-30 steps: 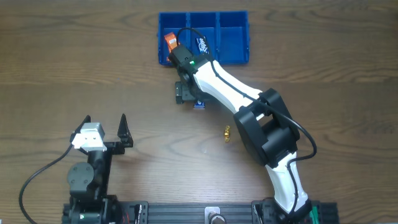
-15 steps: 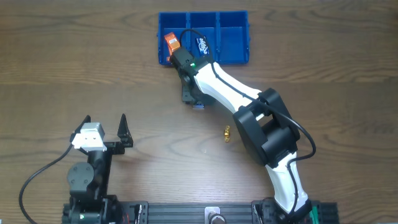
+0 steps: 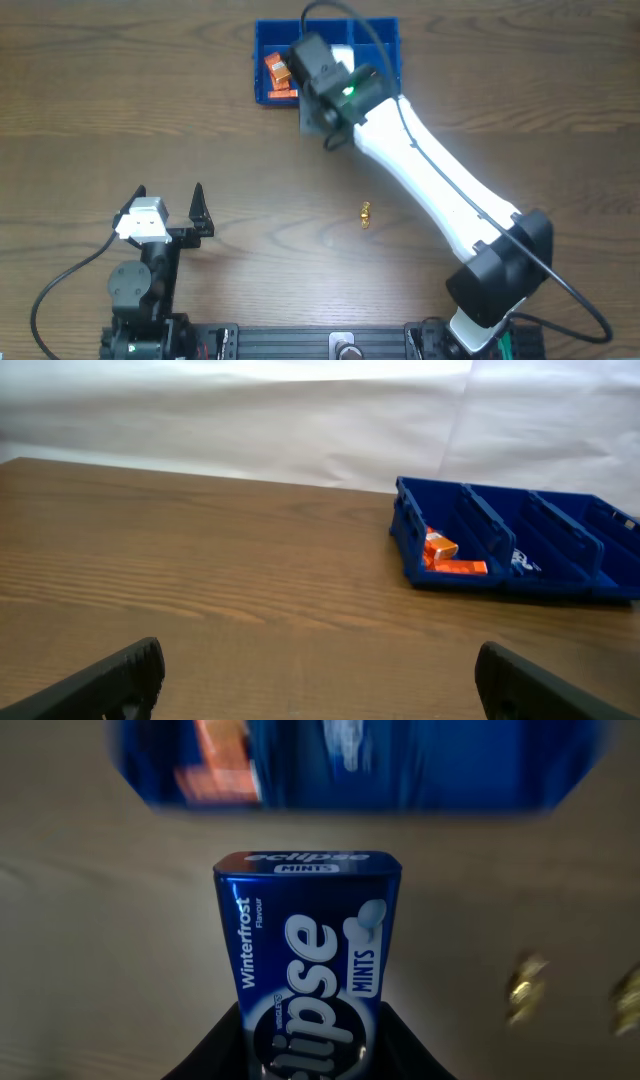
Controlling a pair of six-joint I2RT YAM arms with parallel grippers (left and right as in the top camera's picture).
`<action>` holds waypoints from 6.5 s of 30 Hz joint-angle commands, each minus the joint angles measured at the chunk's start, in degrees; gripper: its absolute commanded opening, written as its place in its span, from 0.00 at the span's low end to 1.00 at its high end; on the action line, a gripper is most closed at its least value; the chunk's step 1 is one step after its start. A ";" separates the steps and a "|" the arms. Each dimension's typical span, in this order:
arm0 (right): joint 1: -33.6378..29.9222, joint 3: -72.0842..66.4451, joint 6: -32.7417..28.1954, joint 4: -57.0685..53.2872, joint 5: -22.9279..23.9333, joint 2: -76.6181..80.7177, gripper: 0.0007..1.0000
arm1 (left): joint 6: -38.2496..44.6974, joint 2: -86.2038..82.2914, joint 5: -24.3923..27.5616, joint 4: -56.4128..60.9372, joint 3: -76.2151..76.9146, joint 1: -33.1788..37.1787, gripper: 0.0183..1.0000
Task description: Sort Candies Into Trays
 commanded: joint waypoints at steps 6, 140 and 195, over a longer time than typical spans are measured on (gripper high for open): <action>-7.30 26.91 -13.79 -0.79 4.72 16.94 0.22 | 0.83 -0.39 -0.35 -2.38 -0.92 0.20 1.00; -19.34 14.88 -16.24 10.25 -4.17 23.65 0.56 | 0.83 -0.39 -0.35 -2.38 -0.92 0.20 1.00; -21.05 -47.30 -10.84 32.37 -6.40 -0.92 0.26 | 0.83 -0.37 -0.35 -2.38 -0.92 0.20 1.00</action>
